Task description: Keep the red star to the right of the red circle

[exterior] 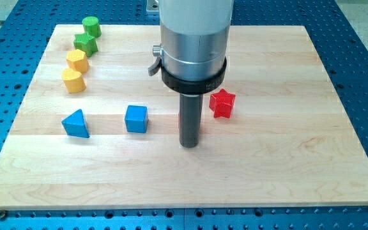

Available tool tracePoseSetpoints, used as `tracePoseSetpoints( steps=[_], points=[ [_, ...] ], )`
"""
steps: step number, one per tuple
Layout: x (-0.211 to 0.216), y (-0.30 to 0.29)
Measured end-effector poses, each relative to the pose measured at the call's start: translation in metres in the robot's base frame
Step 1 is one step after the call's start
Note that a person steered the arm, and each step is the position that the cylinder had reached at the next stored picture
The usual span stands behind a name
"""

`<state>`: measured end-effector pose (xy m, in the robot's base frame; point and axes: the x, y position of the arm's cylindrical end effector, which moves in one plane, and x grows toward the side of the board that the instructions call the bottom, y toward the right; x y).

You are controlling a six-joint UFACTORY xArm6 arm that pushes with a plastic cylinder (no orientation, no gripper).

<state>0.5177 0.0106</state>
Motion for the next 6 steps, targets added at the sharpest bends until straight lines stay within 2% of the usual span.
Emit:
tracePoseSetpoints(
  steps=[1, 2, 3, 4, 5, 6],
  points=[
    [0.015, 0.021],
    [-0.012, 0.133],
    [-0.098, 0.161],
    [-0.143, 0.101],
    [-0.101, 0.076],
    [-0.087, 0.079]
  ],
)
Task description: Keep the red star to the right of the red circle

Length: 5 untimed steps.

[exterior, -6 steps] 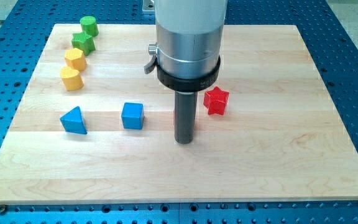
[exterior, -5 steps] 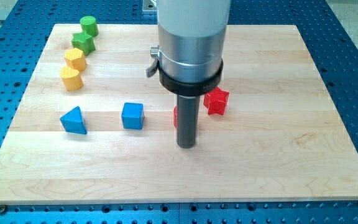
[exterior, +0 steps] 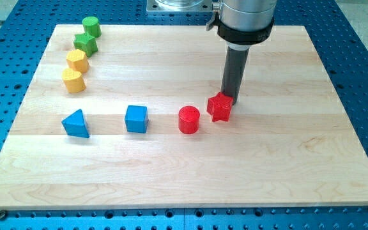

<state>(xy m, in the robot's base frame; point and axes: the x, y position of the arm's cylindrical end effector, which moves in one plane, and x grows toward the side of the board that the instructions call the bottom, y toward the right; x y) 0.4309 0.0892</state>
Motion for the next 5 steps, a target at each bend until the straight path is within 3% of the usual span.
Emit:
tracePoseSetpoints(
  steps=[1, 2, 3, 4, 5],
  points=[
    [0.012, 0.02],
    [-0.015, 0.017],
    [-0.031, -0.038],
    [-0.002, -0.037],
    [0.023, 0.003]
  ],
)
